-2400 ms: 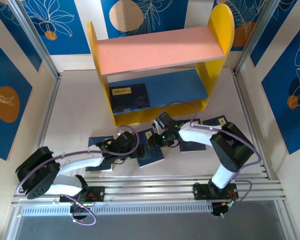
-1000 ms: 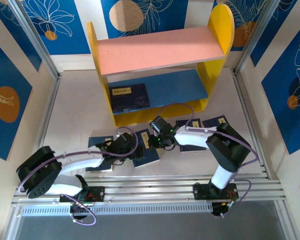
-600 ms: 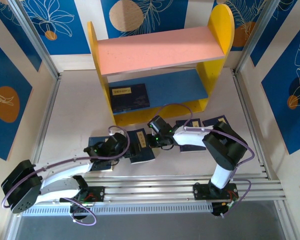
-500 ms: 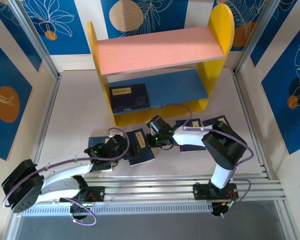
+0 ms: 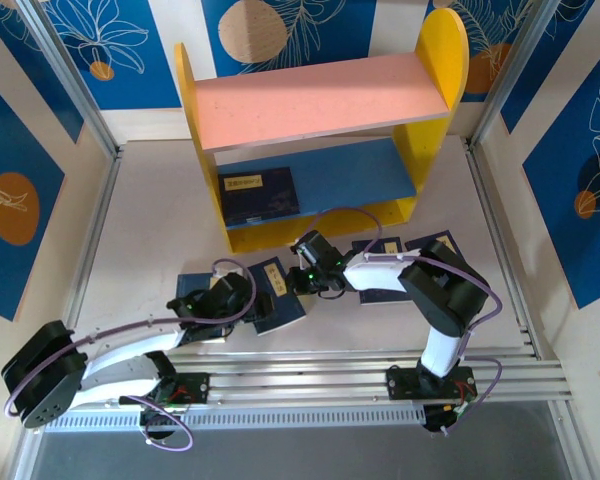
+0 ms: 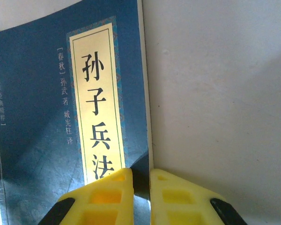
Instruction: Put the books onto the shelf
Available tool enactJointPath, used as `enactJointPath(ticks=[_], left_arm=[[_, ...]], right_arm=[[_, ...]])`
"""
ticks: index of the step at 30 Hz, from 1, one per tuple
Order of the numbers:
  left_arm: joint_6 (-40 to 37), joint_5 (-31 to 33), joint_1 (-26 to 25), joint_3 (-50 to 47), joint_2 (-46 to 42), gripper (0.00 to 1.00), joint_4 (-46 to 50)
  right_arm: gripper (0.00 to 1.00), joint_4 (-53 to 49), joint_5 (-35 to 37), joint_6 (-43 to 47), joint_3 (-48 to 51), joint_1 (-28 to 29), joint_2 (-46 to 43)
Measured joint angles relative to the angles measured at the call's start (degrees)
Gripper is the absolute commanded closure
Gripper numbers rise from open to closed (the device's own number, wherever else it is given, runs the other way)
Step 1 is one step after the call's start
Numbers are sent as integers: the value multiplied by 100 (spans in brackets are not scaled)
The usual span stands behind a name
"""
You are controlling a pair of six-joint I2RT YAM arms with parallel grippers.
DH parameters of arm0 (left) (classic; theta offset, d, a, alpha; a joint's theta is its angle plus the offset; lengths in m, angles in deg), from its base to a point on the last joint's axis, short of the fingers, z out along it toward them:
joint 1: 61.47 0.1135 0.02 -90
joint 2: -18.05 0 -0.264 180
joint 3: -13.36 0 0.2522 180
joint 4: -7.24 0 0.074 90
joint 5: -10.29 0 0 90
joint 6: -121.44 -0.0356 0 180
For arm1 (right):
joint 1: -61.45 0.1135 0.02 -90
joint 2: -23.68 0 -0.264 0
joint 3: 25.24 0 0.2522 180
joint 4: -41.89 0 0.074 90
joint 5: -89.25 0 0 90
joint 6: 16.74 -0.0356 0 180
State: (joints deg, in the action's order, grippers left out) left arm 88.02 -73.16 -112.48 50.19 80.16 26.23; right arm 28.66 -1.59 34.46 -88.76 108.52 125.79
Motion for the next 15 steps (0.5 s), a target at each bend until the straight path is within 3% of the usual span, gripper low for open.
enactJointPath(ticks=[8, 15], left_arm=[[17, 295, 0, -85, -774, 32, -59], [76, 275, -2, -85, -1126, 34, -706]], right_arm=[[88, 243, -146, -83, 0, 0, 103], [88, 824, -654, -199, -68, 203, 376]])
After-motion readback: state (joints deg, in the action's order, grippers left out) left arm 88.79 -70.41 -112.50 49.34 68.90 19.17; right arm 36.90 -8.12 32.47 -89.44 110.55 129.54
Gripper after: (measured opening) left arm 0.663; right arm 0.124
